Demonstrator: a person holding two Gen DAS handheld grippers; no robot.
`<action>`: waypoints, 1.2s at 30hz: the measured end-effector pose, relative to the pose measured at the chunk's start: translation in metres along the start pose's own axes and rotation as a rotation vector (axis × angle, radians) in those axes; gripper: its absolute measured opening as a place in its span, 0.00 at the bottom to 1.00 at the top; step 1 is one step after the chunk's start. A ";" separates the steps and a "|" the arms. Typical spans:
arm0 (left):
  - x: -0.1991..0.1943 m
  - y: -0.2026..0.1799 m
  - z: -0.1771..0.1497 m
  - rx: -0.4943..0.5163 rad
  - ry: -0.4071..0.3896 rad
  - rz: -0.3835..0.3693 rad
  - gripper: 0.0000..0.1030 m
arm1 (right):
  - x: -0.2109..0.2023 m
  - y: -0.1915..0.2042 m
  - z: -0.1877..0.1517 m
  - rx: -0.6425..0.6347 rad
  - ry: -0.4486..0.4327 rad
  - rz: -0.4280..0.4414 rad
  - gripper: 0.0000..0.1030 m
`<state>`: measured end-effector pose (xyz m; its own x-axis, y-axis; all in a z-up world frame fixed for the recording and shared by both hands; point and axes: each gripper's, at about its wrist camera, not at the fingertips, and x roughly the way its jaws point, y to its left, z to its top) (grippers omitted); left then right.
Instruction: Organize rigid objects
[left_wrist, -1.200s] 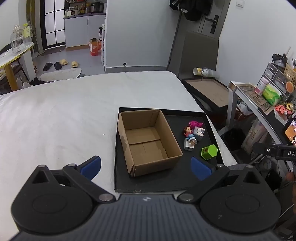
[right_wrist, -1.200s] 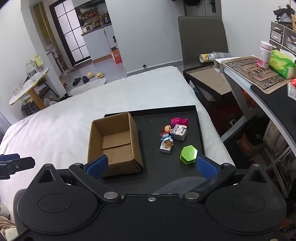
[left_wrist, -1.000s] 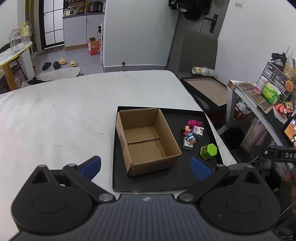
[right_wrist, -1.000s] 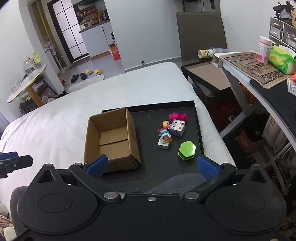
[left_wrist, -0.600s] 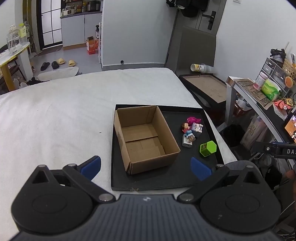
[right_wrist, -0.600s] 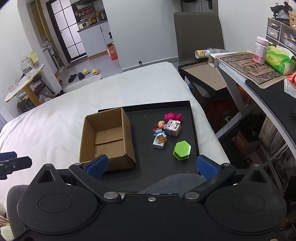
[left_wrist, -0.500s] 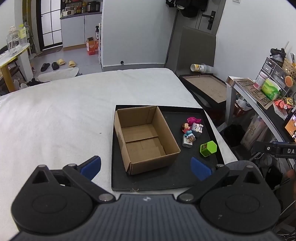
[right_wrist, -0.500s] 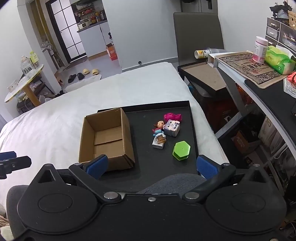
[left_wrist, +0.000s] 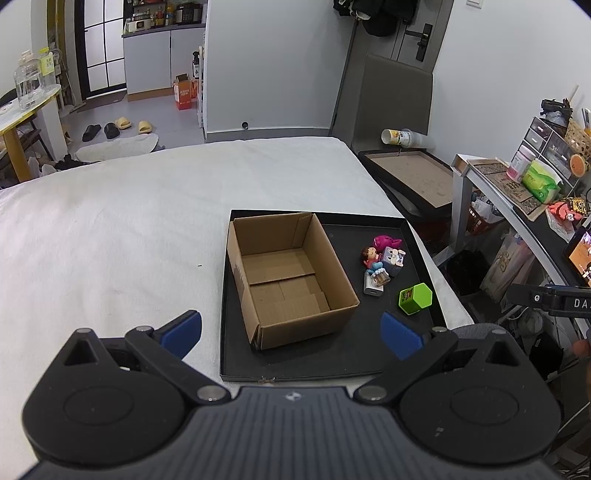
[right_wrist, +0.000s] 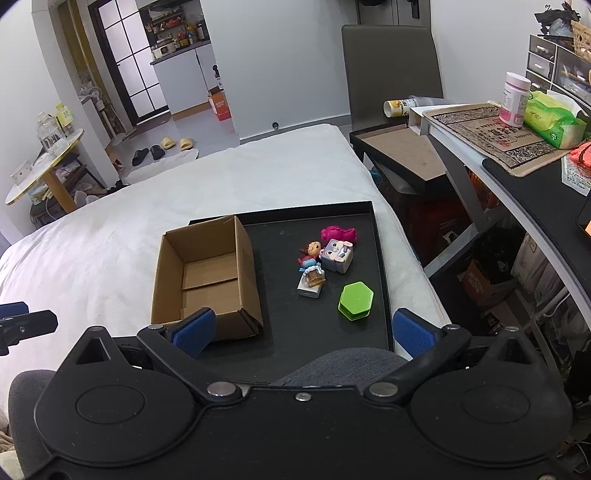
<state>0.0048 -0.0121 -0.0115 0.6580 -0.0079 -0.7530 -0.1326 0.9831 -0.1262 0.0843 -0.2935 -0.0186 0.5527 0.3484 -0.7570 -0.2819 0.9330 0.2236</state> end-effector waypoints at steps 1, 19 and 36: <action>0.000 0.000 0.000 -0.002 0.001 0.000 1.00 | 0.000 0.000 0.000 -0.002 0.000 -0.001 1.00; -0.001 0.001 -0.001 -0.008 0.000 0.000 1.00 | 0.000 -0.002 0.000 0.005 0.001 -0.003 1.00; -0.006 0.006 0.000 -0.023 -0.004 0.002 1.00 | -0.003 0.001 -0.002 -0.003 -0.001 0.001 1.00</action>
<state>-0.0004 -0.0060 -0.0081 0.6603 -0.0051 -0.7509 -0.1510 0.9786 -0.1395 0.0806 -0.2941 -0.0176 0.5534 0.3496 -0.7560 -0.2852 0.9323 0.2224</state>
